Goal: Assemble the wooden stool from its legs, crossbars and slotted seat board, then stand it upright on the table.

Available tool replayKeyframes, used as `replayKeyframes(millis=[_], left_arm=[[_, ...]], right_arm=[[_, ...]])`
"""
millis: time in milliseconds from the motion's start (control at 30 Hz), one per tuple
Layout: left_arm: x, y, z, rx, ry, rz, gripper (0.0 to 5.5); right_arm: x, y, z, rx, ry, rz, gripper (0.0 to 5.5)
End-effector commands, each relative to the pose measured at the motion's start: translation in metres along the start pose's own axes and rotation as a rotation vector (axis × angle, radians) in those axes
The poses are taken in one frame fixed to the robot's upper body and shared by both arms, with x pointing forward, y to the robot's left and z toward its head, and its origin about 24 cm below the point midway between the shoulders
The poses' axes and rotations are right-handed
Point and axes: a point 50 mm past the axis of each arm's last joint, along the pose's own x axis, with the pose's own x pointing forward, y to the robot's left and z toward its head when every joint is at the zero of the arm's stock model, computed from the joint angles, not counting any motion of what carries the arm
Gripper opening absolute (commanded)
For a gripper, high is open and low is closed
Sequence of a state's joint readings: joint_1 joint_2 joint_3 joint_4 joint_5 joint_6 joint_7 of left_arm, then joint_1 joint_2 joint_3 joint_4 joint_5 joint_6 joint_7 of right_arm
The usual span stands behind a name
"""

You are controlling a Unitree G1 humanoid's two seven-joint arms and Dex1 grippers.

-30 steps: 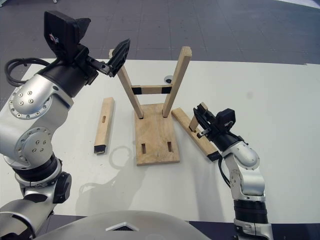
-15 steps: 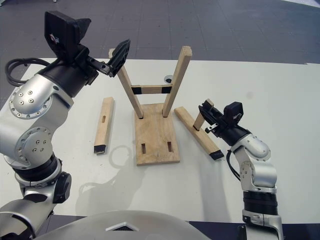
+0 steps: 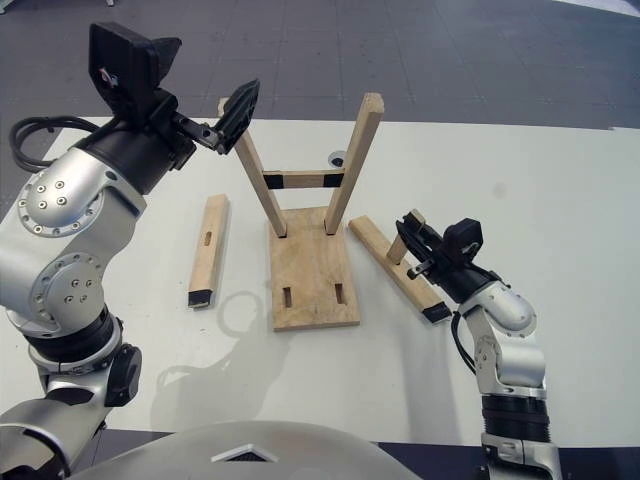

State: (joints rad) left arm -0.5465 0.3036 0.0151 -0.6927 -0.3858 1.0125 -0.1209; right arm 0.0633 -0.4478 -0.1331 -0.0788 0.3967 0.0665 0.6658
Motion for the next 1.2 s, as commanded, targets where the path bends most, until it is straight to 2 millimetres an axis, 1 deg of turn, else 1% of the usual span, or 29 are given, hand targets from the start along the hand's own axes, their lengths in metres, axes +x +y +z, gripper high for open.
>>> replayKeyframes(millis=[33,100,200,300,333,400,467,500,600,667,733,867,967,1067,1200], left_arm=[[0.001,0.002,0.001,0.011,-0.001,0.008,5.13],[0.001,0.001,0.001,0.009,-0.001,0.008,5.13],[0.001,0.001,0.001,0.007,-0.002,0.008,5.13],[0.001,0.0,0.0,0.003,0.002,0.004,5.13],[0.001,0.0,0.0,0.003,0.003,0.0,5.13],[0.001,-0.001,-0.001,0.001,0.005,-0.004,5.13],[0.001,-0.001,-0.001,0.0,0.006,-0.005,5.13],[0.0,-0.002,-0.001,-0.001,0.005,-0.006,5.13],[0.0,-0.002,-0.001,-0.002,0.004,-0.008,5.13],[0.0,-0.003,-0.001,-0.004,0.003,-0.009,5.13],[0.001,-0.003,-0.001,-0.006,0.002,-0.009,5.13],[0.001,-0.004,-0.001,-0.01,-0.002,-0.006,5.13],[0.0,-0.005,-0.001,-0.013,-0.003,-0.004,5.13],[-0.001,-0.004,-0.002,-0.013,0.0,0.002,5.13],[-0.001,-0.005,-0.002,-0.014,0.002,0.004,5.13]], right_arm=[[0.0,0.011,-0.021,0.06,0.079,0.005,0.41],[-0.001,0.01,-0.03,0.067,0.101,-0.004,0.41],[-0.013,0.007,-0.059,0.074,0.2,-0.028,0.41],[-0.039,0.01,-0.097,0.099,0.338,-0.045,0.41],[-0.046,0.012,-0.106,0.105,0.369,-0.048,0.41],[-0.058,0.014,-0.117,0.119,0.411,-0.054,0.41],[-0.062,0.013,-0.121,0.124,0.427,-0.062,0.41],[-0.061,0.011,-0.122,0.123,0.444,-0.081,0.41],[-0.049,0.003,-0.115,0.112,0.471,-0.116,0.41],[-0.036,0.002,-0.103,0.115,0.446,-0.105,0.41],[-0.028,0.001,-0.094,0.115,0.438,-0.09,0.41],[-0.022,0.0,-0.09,0.128,0.511,-0.078,0.41],[-0.016,-0.002,-0.086,0.117,0.52,-0.096,0.41],[-0.014,-0.006,-0.08,0.112,0.478,-0.137,0.41],[-0.007,-0.021,-0.061,0.087,0.315,-0.282,0.41]])
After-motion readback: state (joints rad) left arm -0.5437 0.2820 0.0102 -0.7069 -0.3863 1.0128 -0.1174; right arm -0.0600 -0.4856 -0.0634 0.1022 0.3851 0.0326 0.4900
